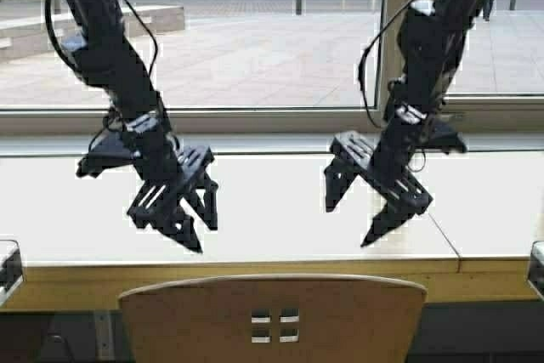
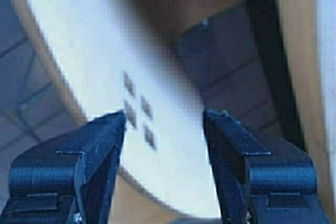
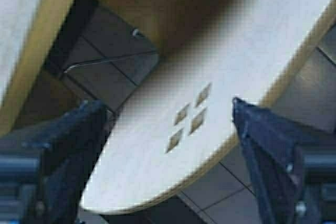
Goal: Push the chairs under the table
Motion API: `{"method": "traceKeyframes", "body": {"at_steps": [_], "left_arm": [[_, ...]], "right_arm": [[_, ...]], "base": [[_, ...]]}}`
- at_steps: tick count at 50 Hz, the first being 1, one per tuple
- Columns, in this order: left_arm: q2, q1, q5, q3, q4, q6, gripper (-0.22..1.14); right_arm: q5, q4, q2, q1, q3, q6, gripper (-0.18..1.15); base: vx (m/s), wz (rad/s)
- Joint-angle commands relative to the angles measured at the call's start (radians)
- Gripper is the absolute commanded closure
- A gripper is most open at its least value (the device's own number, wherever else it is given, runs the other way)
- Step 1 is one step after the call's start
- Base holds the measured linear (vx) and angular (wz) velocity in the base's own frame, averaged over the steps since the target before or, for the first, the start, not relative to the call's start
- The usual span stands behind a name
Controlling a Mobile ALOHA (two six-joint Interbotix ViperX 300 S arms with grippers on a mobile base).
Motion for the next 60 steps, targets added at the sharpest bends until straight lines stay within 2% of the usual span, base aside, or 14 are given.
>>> {"method": "traceKeyframes", "body": {"at_steps": [1, 10, 18, 22, 27, 36, 47, 60], "left_arm": [[-0.173, 0.025, -0.008, 0.054, 0.038, 0.037, 0.10], [-0.417, 0.087, -0.009, 0.196, 0.097, 0.140, 0.10], [-0.683, 0.218, 0.002, 0.321, 0.247, 0.308, 0.10], [-0.804, 0.262, 0.015, 0.344, 0.334, 0.380, 0.10], [-0.943, 0.273, 0.037, 0.336, 0.436, 0.472, 0.10], [-1.149, 0.272, 0.095, 0.328, 0.635, 0.583, 0.10], [-1.330, 0.272, 0.066, 0.400, 0.945, 0.626, 0.10], [-1.394, 0.272, -0.006, 0.449, 0.971, 0.623, 0.10]], "right_arm": [[-0.014, -0.054, -0.183, -0.006, 0.043, -0.009, -0.04], [-0.014, -0.198, -0.387, -0.040, 0.141, -0.020, -0.04], [-0.028, -0.433, -0.603, -0.064, 0.202, -0.048, -0.04], [-0.025, -0.600, -0.707, -0.064, 0.196, -0.057, -0.04], [-0.018, -0.790, -0.822, -0.067, 0.196, -0.055, -0.04], [-0.091, -1.029, -1.022, -0.100, 0.255, -0.055, -0.04], [-0.304, -1.091, -1.173, -0.107, 0.385, -0.057, -0.04], [-0.307, -1.129, -1.120, -0.109, 0.391, -0.052, -0.04]], "base": [[-0.01, -0.01], [-0.02, 0.01], [-0.04, 0.10], [-0.03, 0.15], [-0.03, 0.20], [0.00, 0.29], [0.01, 0.50], [-0.03, 0.64]]}}
